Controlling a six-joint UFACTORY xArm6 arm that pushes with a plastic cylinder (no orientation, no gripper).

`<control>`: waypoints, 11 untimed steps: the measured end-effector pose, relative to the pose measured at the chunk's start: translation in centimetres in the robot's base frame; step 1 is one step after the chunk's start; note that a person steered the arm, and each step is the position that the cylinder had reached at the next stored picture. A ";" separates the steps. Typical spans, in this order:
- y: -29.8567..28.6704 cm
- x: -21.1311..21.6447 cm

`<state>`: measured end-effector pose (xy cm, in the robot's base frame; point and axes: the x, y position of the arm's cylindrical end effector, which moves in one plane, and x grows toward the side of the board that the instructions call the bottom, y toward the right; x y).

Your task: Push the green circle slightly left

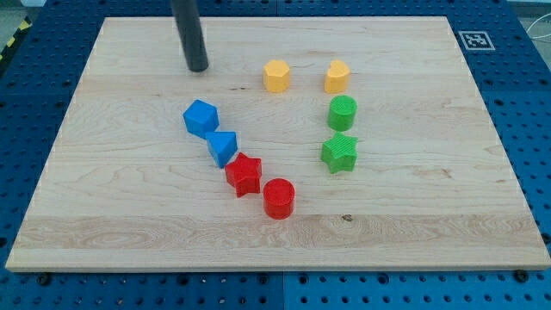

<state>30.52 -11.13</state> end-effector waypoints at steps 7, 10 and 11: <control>24.2 11.3; 18.9 13.3; 19.6 15.0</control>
